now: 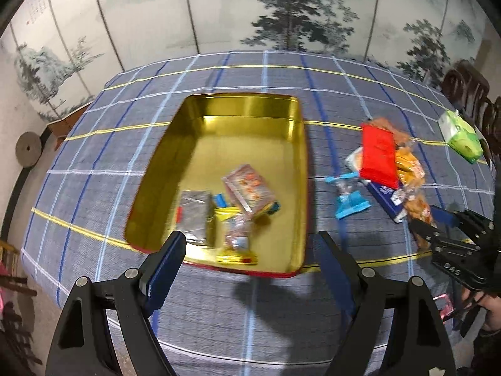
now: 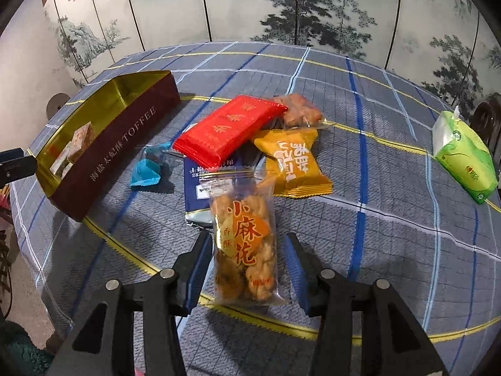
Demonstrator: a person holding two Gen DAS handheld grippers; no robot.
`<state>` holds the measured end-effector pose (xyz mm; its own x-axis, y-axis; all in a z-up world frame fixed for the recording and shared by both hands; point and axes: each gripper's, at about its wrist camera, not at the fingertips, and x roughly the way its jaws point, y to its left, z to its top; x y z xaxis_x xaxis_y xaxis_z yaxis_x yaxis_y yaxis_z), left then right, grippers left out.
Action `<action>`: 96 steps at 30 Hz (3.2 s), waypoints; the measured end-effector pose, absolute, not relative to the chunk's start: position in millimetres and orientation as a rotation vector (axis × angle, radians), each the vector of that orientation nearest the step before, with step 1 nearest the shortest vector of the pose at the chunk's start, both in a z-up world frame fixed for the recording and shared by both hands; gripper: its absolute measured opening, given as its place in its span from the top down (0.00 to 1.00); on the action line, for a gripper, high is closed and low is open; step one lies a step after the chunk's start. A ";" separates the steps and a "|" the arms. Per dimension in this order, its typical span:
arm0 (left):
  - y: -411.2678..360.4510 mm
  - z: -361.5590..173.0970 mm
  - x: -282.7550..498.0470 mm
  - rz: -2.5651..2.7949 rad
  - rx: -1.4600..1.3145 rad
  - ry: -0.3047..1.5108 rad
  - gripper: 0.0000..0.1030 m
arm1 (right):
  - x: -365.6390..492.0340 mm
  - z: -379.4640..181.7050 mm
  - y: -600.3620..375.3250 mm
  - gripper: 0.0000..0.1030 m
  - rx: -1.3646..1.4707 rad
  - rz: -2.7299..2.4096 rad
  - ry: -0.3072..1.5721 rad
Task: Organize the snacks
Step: 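Move both tools back toward the peanut-candy bag on the table, then grasp the peanut-candy bag with the right tool while the left tool grasps the blue-labelled packet, then carry the blue-labelled packet into the tin and open the left tool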
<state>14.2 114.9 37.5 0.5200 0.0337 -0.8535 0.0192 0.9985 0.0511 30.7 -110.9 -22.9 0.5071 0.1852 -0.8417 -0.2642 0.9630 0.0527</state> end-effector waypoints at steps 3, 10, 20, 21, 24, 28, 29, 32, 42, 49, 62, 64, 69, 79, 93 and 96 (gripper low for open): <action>99.7 36.5 15.6 -0.019 0.070 1.033 0.22 | 36.7 -29.5 -111.7 0.53 -0.068 0.288 1.009; 66.8 32.1 18.9 -0.076 0.107 1.048 0.22 | 37.4 -32.6 -115.0 0.60 -0.041 0.315 0.994; 35.6 17.5 33.1 -0.163 0.063 1.095 0.22 | 26.7 -32.4 -144.1 0.64 -0.055 0.256 0.979; 34.6 16.3 34.5 -0.167 0.057 1.095 0.22 | 27.8 -32.6 -150.2 0.64 -0.055 0.235 0.976; 32.6 12.5 41.2 -0.161 0.043 1.091 0.22 | 35.2 -32.9 -166.2 0.64 -0.035 0.173 0.971; 32.8 7.1 52.3 -0.144 0.025 1.097 0.22 | 51.4 -35.0 -185.7 0.64 -0.049 0.074 0.948; 33.2 5.6 55.6 -0.136 0.022 1.099 0.22 | 53.5 -35.0 -190.5 0.64 -0.046 0.061 0.941; 34.4 1.0 64.7 -0.117 0.006 1.106 0.24 | 62.5 -35.9 -202.9 0.64 -0.050 0.023 0.923; 30.9 -16.1 90.3 -0.093 -0.060 1.167 0.48 | 66.8 -38.5 -222.1 0.64 -0.026 0.004 0.891; 23.0 -23.2 104.3 -0.079 -0.060 1.191 0.59 | 67.1 -39.7 -223.2 0.63 -0.019 0.009 0.891; 21.6 -35.6 105.3 -0.090 -0.078 1.239 0.75 | 68.6 -39.9 -225.8 0.63 -0.004 0.018 0.890; 22.0 -34.6 104.4 -0.090 -0.074 1.236 0.76 | 68.5 -39.9 -225.8 0.63 -0.004 0.018 0.890; 21.5 -31.4 99.3 -0.097 -0.052 1.230 0.77 | 68.5 -40.1 -225.4 0.63 -0.006 0.016 0.890; 22.9 -8.5 86.1 -0.143 -0.042 1.198 0.77 | 68.3 -39.2 -224.3 0.63 -0.016 0.013 0.891; 77.0 42.0 79.0 -0.085 0.033 1.066 0.77 | 68.2 -39.4 -224.1 0.63 -0.018 0.012 0.890; 101.3 42.7 79.4 -0.042 0.015 1.068 0.77 | 68.2 -39.4 -223.7 0.63 -0.019 0.011 0.890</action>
